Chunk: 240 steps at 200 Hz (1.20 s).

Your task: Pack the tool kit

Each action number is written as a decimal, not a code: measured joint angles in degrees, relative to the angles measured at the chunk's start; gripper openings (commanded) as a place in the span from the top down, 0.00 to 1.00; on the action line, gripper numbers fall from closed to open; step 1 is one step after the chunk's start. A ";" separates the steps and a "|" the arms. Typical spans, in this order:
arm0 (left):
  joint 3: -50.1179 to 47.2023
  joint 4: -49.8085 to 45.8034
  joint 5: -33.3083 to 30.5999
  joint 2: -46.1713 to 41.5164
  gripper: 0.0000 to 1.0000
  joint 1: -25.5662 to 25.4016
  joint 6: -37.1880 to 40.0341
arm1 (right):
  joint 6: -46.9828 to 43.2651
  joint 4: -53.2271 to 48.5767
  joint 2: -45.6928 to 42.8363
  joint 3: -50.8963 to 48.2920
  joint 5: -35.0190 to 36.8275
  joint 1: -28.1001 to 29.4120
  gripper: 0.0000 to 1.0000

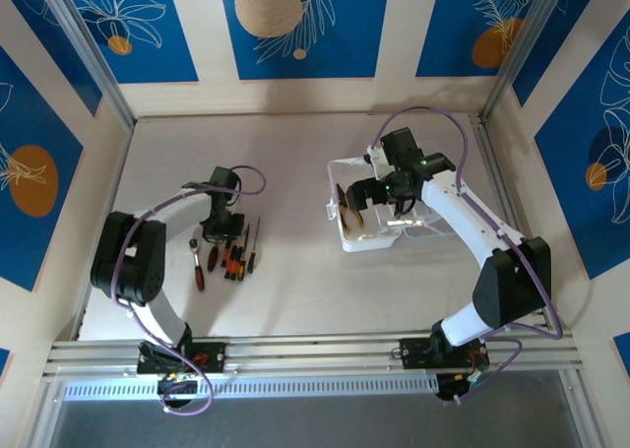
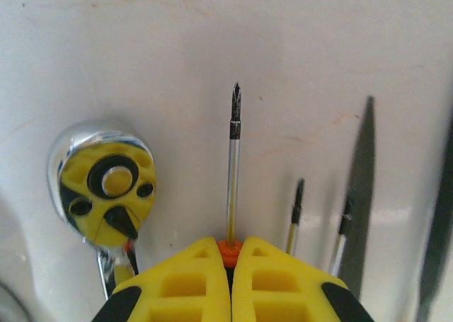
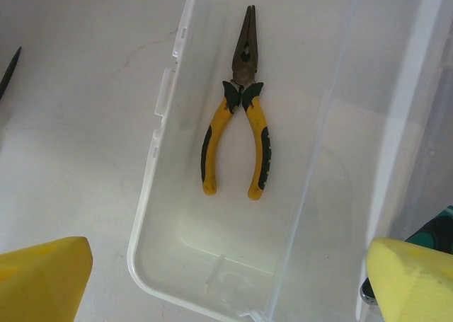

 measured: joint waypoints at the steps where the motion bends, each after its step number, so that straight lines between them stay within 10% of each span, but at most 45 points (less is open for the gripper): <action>1: 0.09 -0.13 0.07 -0.22 1.00 -0.02 0.02 | 0.00 -0.02 -0.02 -0.02 -0.02 -0.02 0.01; 121: 7.98 13.31 32.57 -18.64 1.00 -0.09 -10.45 | 1.70 9.09 -7.80 -4.46 -14.43 2.71 0.01; 240: 5.86 41.29 45.57 -15.39 1.00 -7.72 -28.65 | 7.02 27.21 -2.45 -2.01 -22.93 13.68 0.43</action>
